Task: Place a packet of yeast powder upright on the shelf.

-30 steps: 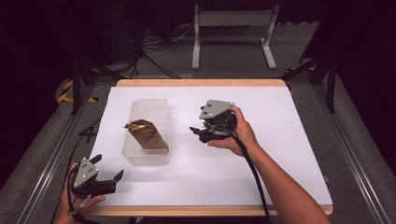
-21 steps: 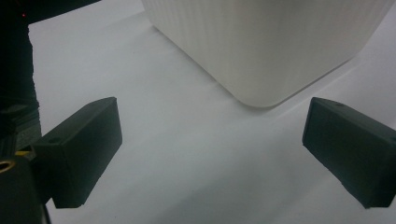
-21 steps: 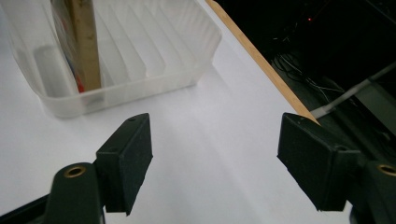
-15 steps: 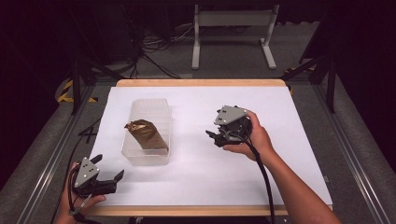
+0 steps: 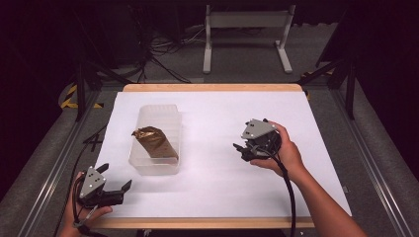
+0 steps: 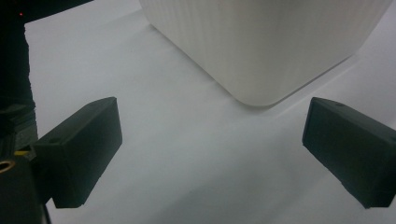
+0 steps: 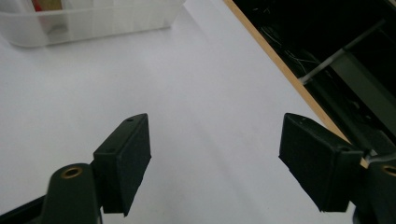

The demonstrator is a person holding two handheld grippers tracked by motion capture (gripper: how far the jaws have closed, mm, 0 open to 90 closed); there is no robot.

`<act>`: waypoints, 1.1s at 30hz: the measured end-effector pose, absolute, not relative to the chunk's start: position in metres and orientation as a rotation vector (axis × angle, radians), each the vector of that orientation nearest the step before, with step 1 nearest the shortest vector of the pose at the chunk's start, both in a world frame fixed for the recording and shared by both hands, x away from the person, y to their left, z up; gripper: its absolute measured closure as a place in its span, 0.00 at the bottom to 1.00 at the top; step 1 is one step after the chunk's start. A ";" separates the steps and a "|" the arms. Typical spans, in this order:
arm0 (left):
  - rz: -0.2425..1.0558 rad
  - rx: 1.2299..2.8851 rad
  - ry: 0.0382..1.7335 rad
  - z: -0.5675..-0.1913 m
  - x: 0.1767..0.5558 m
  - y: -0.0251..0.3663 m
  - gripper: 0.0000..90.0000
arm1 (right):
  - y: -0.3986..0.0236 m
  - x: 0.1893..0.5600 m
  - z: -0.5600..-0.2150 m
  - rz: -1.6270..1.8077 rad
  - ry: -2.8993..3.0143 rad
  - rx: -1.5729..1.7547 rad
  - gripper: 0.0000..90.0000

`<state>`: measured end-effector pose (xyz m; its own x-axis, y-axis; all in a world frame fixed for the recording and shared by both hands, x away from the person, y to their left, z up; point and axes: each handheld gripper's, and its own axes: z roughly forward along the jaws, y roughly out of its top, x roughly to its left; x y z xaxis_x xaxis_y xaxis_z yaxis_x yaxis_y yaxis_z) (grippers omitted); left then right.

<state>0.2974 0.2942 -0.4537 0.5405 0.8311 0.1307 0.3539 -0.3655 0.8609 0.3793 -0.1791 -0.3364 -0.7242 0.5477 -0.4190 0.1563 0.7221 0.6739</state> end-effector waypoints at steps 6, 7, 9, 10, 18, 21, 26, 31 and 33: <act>0.726 1.948 0.962 -0.454 0.297 0.294 0.06 | -0.191 0.374 -0.348 0.810 2.313 0.552 0.27; 0.722 1.947 0.964 -0.454 0.297 0.294 0.06 | -0.193 0.373 -0.350 0.811 2.314 0.560 0.27; 0.720 1.947 0.964 -0.454 0.297 0.293 0.06 | -0.199 0.372 -0.355 0.805 2.310 0.576 0.27; 0.725 1.950 0.962 -0.454 0.297 0.294 0.06 | -0.201 0.371 -0.357 0.808 2.313 0.585 0.27; 0.725 1.951 0.962 -0.454 0.297 0.293 0.06 | -0.225 0.361 -0.368 0.829 2.284 0.636 0.25; 0.727 1.950 0.962 -0.454 0.298 0.293 0.06 | -0.236 0.356 -0.372 0.856 2.267 0.662 0.24; 0.725 1.958 0.960 -0.454 0.298 0.293 0.06 | -0.253 0.348 -0.377 0.871 2.244 0.716 0.23; 0.725 1.960 0.959 -0.454 0.299 0.292 0.06 | -0.269 0.340 -0.382 0.868 2.217 0.741 0.22; 0.724 1.960 0.959 -0.454 0.299 0.292 0.06 | -0.275 0.338 -0.383 0.876 2.202 0.754 0.21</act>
